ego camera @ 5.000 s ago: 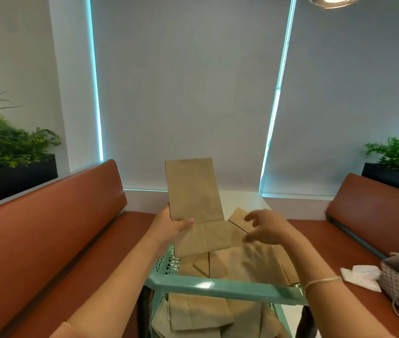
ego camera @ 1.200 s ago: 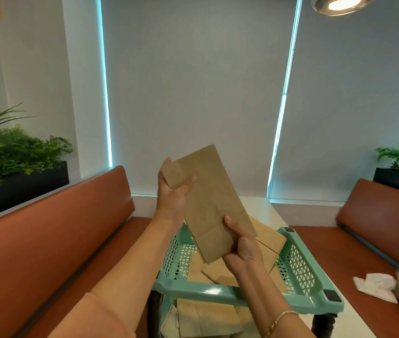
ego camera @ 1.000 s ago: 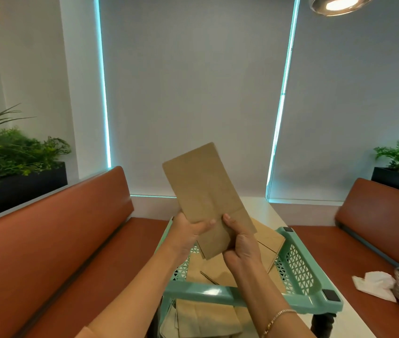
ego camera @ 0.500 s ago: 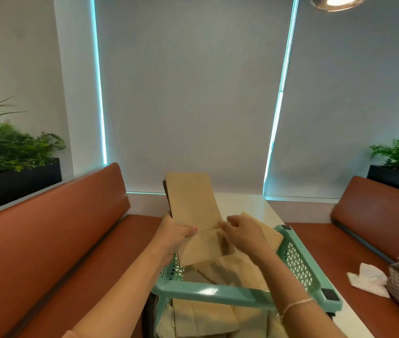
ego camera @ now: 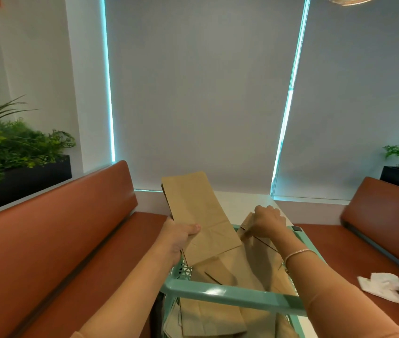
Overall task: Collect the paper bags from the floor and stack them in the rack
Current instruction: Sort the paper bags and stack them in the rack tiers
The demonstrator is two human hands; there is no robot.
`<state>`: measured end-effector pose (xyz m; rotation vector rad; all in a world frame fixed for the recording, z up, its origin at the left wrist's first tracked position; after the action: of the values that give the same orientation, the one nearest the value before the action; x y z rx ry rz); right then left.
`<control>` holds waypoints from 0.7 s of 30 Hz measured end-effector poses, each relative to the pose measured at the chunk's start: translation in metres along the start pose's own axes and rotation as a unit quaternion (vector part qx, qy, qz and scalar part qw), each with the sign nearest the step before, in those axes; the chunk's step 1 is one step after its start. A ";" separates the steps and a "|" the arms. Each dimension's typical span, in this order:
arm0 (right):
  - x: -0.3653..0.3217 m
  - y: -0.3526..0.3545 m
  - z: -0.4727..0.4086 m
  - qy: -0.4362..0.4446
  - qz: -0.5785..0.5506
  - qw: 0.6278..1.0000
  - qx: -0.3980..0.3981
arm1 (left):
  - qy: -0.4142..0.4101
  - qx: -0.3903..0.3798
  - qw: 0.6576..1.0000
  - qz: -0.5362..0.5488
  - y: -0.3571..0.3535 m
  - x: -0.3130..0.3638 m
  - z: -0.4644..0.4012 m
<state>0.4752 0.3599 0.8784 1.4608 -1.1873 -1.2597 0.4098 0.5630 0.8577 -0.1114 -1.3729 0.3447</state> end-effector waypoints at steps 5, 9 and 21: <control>0.000 -0.004 0.005 0.014 0.006 0.998 0.059 | -0.003 0.004 1.000 -0.005 -0.002 0.000 0.000; -0.005 -0.006 0.012 0.034 0.021 0.995 0.096 | -0.002 -0.002 1.000 -0.007 -0.002 0.000 0.001; -0.003 0.070 0.035 0.106 -0.130 0.969 0.183 | 0.002 -0.012 0.999 0.033 -0.001 0.001 0.003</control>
<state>0.4317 0.3493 0.9427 2.0233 -1.1500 -1.0524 0.4068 0.5618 0.8594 -0.1775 -1.3719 0.3840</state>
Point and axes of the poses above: each hand's wrist, its own z-axis away from the middle knuckle, its own y-axis out of the back of the hand, x = y × z, the point moved 1 cm from there along -z, towards the middle knuckle, and after that the axes turned 6 degrees about y, right-handed, at the moved point
